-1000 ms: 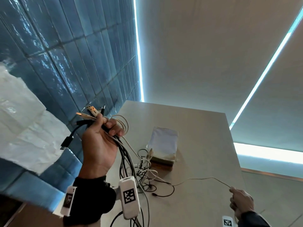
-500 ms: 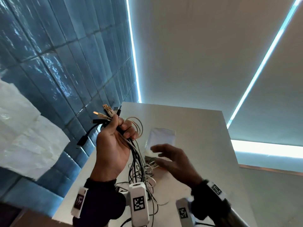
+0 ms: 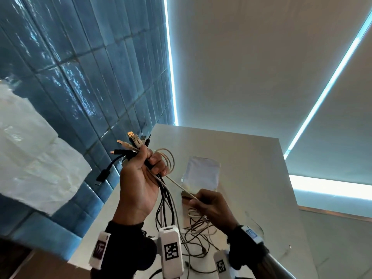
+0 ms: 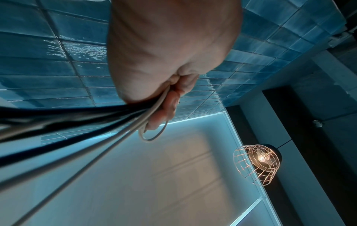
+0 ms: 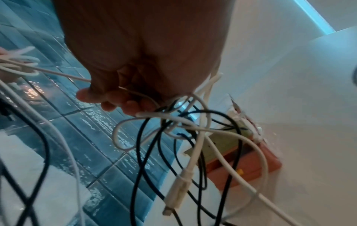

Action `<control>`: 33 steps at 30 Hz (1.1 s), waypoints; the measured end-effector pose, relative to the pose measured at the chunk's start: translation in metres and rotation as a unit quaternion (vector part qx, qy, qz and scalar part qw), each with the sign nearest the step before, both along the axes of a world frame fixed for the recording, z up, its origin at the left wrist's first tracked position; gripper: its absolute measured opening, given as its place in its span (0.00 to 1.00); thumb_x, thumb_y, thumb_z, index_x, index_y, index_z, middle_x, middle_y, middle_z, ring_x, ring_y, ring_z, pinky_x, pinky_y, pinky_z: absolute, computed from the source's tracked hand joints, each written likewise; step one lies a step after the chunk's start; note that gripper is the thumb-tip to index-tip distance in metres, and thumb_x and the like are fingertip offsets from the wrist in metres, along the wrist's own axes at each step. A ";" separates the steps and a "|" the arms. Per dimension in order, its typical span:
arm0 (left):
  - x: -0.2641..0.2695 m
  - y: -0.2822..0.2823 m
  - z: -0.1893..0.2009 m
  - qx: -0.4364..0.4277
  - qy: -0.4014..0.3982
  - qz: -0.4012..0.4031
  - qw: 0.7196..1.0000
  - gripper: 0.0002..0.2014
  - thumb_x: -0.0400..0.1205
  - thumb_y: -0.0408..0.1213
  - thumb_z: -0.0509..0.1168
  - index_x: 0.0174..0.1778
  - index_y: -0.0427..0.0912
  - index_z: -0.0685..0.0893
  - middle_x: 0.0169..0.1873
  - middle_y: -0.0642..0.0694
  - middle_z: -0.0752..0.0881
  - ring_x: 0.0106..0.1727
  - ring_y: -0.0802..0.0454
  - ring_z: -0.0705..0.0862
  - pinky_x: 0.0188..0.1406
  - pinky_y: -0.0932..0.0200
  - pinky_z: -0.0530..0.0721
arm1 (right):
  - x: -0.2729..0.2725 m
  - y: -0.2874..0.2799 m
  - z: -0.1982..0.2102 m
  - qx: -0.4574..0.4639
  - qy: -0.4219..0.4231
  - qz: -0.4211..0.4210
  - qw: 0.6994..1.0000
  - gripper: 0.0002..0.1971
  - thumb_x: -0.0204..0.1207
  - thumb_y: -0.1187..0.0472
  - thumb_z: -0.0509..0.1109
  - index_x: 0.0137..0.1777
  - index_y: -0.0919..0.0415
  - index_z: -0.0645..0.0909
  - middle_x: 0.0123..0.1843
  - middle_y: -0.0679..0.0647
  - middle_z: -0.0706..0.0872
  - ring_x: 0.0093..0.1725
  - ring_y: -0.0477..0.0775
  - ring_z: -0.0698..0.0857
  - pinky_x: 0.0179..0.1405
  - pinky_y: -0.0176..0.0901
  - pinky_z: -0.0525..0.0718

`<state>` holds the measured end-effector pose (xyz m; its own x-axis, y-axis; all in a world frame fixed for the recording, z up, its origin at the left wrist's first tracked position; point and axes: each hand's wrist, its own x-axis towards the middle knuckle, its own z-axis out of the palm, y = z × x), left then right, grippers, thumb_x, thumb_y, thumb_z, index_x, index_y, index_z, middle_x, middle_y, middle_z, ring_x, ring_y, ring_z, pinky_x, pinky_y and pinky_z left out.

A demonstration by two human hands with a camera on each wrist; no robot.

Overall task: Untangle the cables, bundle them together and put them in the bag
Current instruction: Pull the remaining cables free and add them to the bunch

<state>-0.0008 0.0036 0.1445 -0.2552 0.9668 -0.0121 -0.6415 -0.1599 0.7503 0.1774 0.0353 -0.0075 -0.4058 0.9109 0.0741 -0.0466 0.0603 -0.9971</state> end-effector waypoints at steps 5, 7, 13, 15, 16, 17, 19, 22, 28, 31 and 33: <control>-0.005 0.002 -0.001 -0.011 0.009 0.003 1.000 0.15 0.86 0.43 0.54 0.33 0.45 0.67 0.27 0.51 0.65 0.25 0.55 0.63 0.26 0.60 0.69 | 0.013 0.002 -0.016 -0.017 -0.021 -0.022 0.999 0.17 0.74 0.68 0.76 0.27 0.53 0.78 0.25 0.46 0.73 0.26 0.45 0.68 0.26 0.33 0.68; -0.008 0.002 -0.001 -0.013 0.010 0.004 1.000 0.15 0.86 0.43 0.55 0.33 0.45 0.67 0.27 0.51 0.65 0.25 0.55 0.63 0.26 0.60 0.68 | 0.019 0.001 -0.022 -0.020 -0.018 -0.016 1.000 0.14 0.75 0.66 0.75 0.29 0.55 0.80 0.25 0.44 0.74 0.25 0.44 0.68 0.26 0.33 0.67; -0.024 0.001 0.013 0.010 0.000 0.030 1.000 0.12 0.81 0.43 0.57 0.33 0.46 0.67 0.26 0.52 0.66 0.25 0.56 0.63 0.23 0.63 0.70 | 0.038 -0.004 -0.043 -0.088 -0.058 -0.019 0.994 0.13 0.79 0.65 0.71 0.31 0.61 0.84 0.22 0.46 0.72 0.23 0.46 0.67 0.25 0.36 0.70; -0.025 0.000 0.017 0.017 0.001 0.032 0.999 0.12 0.81 0.43 0.57 0.33 0.46 0.67 0.26 0.52 0.66 0.25 0.56 0.63 0.23 0.63 0.71 | 0.040 -0.005 -0.044 -0.114 -0.059 -0.014 0.992 0.13 0.80 0.62 0.69 0.33 0.63 0.84 0.22 0.50 0.68 0.23 0.47 0.66 0.21 0.33 0.70; -0.024 -0.001 0.018 0.019 0.003 0.024 1.000 0.12 0.82 0.43 0.57 0.33 0.46 0.68 0.26 0.52 0.66 0.25 0.56 0.63 0.23 0.63 0.71 | 0.038 -0.005 -0.043 -0.122 -0.063 -0.015 0.990 0.14 0.81 0.62 0.69 0.34 0.64 0.84 0.22 0.51 0.67 0.22 0.47 0.65 0.21 0.33 0.69; -0.023 0.000 0.018 0.021 0.007 0.013 1.000 0.12 0.82 0.43 0.57 0.33 0.46 0.68 0.26 0.52 0.66 0.25 0.56 0.63 0.23 0.63 0.70 | 0.036 -0.003 -0.041 -0.127 -0.066 -0.022 0.990 0.14 0.81 0.62 0.68 0.35 0.66 0.84 0.23 0.51 0.66 0.22 0.47 0.65 0.21 0.33 0.68; -0.016 0.002 0.016 0.006 0.030 -0.015 0.999 0.12 0.82 0.42 0.57 0.33 0.46 0.67 0.26 0.52 0.66 0.24 0.56 0.63 0.24 0.63 0.68 | 0.033 0.001 -0.033 -0.137 -0.055 -0.029 0.989 0.13 0.82 0.63 0.66 0.41 0.71 0.84 0.23 0.49 0.66 0.22 0.46 0.63 0.21 0.35 0.62; -0.007 0.006 0.006 -0.049 0.056 -0.054 0.996 0.13 0.85 0.38 0.54 0.34 0.46 0.67 0.25 0.51 0.68 0.22 0.57 0.63 0.25 0.60 0.64 | 0.031 0.009 -0.011 -0.166 0.018 -0.030 0.985 0.12 0.82 0.61 0.65 0.45 0.69 0.85 0.25 0.50 0.63 0.24 0.48 0.58 0.21 0.36 0.57; 0.029 0.014 -0.031 -0.193 0.095 -0.135 0.967 0.15 0.88 0.40 0.53 0.33 0.45 0.68 0.24 0.48 0.71 0.24 0.54 0.66 0.27 0.58 0.64 | 0.021 0.018 0.049 -0.138 0.105 -0.041 0.984 0.12 0.83 0.59 0.62 0.45 0.66 0.82 0.27 0.54 0.56 0.28 0.54 0.51 0.23 0.44 0.49; 0.039 0.017 -0.040 -0.237 0.112 -0.133 0.956 0.15 0.88 0.41 0.54 0.36 0.42 0.72 0.25 0.46 0.79 0.28 0.50 0.75 0.30 0.57 0.67 | 0.015 0.013 0.072 -0.102 0.135 -0.013 0.985 0.12 0.84 0.62 0.61 0.48 0.69 0.82 0.26 0.53 0.67 0.24 0.50 0.61 0.19 0.36 0.59; 0.044 0.017 -0.041 -0.243 0.140 -0.124 0.952 0.15 0.89 0.41 0.55 0.38 0.40 0.75 0.24 0.46 0.83 0.30 0.49 0.78 0.30 0.56 0.69 | 0.013 0.008 0.079 -0.066 0.134 0.010 0.989 0.12 0.84 0.60 0.62 0.48 0.69 0.82 0.27 0.54 0.71 0.24 0.48 0.66 0.20 0.35 0.63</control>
